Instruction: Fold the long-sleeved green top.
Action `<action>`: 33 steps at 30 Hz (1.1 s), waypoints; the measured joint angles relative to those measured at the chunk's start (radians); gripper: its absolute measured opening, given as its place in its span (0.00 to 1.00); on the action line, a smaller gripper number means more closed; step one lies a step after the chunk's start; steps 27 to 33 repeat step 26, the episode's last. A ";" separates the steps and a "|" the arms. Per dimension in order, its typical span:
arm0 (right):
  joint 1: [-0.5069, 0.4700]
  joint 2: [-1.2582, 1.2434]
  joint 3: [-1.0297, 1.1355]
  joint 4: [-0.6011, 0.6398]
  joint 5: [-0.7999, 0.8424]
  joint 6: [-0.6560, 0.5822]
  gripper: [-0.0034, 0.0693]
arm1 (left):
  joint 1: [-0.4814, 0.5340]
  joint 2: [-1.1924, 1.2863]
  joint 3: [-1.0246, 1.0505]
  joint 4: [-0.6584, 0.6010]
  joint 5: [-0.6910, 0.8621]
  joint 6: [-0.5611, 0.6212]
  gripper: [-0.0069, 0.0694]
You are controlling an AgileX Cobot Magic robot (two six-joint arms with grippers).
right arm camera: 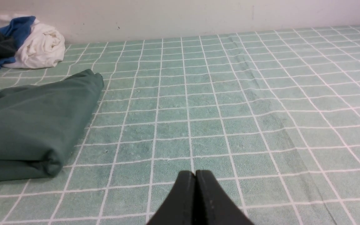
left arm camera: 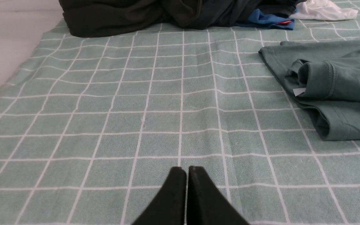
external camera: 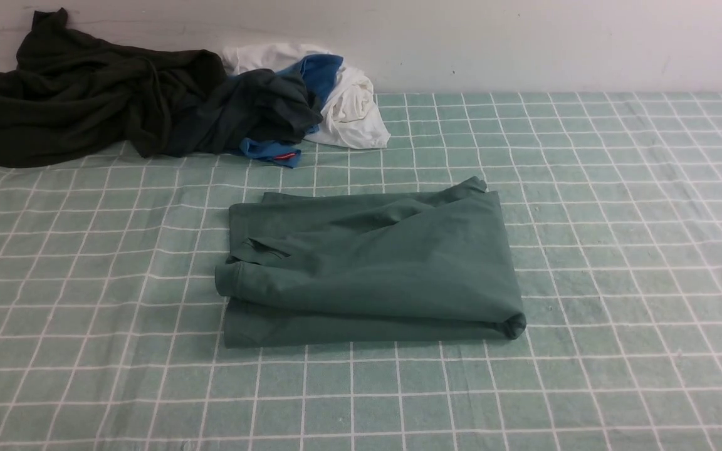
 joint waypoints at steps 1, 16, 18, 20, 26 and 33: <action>0.000 0.000 0.000 0.000 0.000 0.000 0.03 | 0.000 0.000 0.000 0.000 0.000 0.000 0.09; 0.000 0.000 0.000 0.000 0.000 0.011 0.03 | 0.000 0.000 0.000 0.000 0.000 -0.001 0.09; 0.000 0.000 0.000 0.000 0.000 0.011 0.03 | 0.000 0.000 0.000 0.000 0.000 -0.001 0.09; 0.000 0.000 0.000 0.000 0.000 0.011 0.03 | 0.000 0.000 0.000 0.000 0.000 -0.001 0.09; 0.000 0.000 0.000 0.000 0.000 0.011 0.03 | 0.000 0.000 0.000 0.000 0.000 -0.001 0.09; 0.000 0.000 0.000 0.000 0.000 0.011 0.03 | 0.000 0.000 0.000 0.000 0.000 -0.001 0.09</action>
